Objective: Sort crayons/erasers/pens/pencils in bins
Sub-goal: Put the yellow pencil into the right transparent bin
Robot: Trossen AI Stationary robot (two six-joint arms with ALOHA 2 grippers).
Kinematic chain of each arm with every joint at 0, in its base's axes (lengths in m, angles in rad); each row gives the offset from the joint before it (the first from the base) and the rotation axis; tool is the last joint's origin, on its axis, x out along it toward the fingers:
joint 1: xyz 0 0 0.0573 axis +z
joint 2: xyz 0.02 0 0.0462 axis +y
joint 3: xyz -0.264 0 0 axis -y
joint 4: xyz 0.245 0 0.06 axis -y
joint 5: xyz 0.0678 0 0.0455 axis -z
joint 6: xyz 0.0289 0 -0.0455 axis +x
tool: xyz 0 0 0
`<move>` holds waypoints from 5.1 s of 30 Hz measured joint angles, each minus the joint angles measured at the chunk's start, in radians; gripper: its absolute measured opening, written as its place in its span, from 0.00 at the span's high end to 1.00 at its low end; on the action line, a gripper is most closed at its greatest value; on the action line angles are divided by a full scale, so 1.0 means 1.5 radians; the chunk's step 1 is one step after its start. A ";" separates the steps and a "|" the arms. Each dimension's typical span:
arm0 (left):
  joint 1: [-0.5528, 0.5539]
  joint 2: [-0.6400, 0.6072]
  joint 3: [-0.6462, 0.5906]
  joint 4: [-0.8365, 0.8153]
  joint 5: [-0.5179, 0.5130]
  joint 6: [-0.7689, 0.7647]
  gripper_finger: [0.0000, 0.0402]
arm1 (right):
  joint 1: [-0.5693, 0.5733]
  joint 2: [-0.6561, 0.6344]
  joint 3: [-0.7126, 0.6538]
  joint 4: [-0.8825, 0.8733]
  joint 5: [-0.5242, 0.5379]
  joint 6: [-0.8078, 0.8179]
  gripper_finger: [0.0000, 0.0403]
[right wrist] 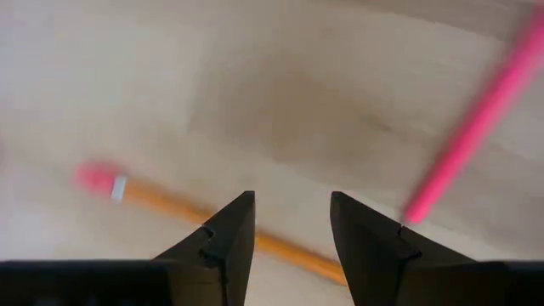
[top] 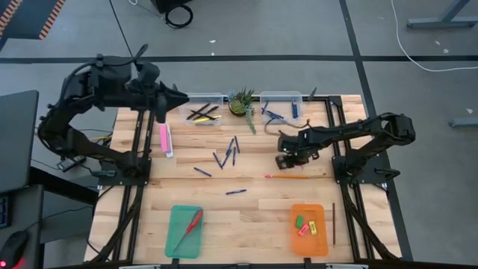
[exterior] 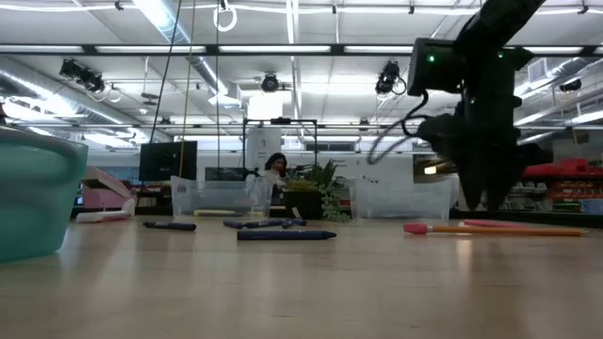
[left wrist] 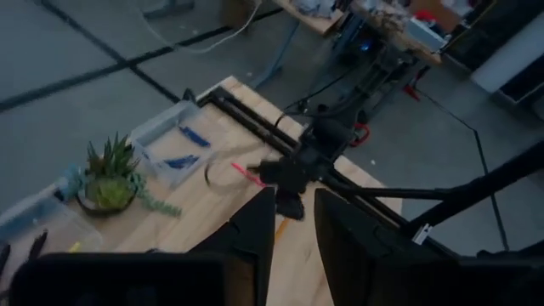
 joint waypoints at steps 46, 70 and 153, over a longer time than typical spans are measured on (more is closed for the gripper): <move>-0.081 0.010 -0.001 0.065 0.006 -0.025 0.82 | 0.179 0.000 -0.122 0.243 0.127 -0.515 0.60; -0.143 0.043 -0.001 0.059 -0.023 -0.070 0.86 | 0.179 0.002 -0.099 0.243 0.106 -0.478 0.98; -0.140 0.007 -0.001 0.136 -0.040 0.011 0.90 | -0.090 0.057 0.216 0.054 0.055 -0.412 0.93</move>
